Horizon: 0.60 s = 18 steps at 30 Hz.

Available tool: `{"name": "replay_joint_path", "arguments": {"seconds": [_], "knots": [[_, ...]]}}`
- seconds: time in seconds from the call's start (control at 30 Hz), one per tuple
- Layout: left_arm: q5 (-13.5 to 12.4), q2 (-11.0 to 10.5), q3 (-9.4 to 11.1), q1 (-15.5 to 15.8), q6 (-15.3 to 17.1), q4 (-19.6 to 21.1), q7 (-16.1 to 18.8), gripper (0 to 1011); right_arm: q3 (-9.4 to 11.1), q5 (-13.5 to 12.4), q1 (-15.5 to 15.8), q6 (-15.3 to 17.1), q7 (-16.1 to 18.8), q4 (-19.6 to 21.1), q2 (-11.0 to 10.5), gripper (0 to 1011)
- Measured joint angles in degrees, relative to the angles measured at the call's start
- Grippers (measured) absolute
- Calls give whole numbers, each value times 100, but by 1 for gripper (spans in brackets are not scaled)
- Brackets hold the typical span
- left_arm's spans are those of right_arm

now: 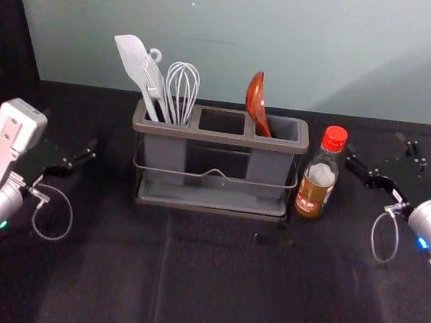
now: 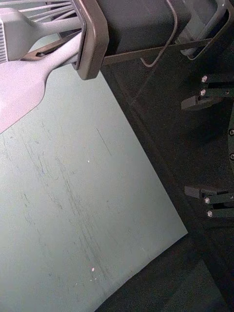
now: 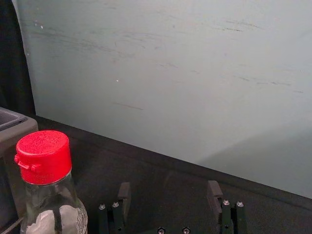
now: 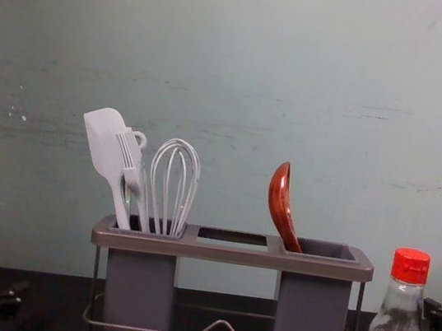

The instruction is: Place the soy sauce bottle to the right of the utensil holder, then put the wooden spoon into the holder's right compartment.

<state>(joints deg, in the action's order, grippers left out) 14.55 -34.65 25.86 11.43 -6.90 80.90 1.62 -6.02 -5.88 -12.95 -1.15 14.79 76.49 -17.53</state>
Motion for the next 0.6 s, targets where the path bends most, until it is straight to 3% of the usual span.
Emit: {"name": "replay_joint_path", "arguments": {"seconds": [0.6], "knots": [[0,0,0,0,0,0,0,1000,12,-12,-1,-13,-6,-3,5,1003]]}}
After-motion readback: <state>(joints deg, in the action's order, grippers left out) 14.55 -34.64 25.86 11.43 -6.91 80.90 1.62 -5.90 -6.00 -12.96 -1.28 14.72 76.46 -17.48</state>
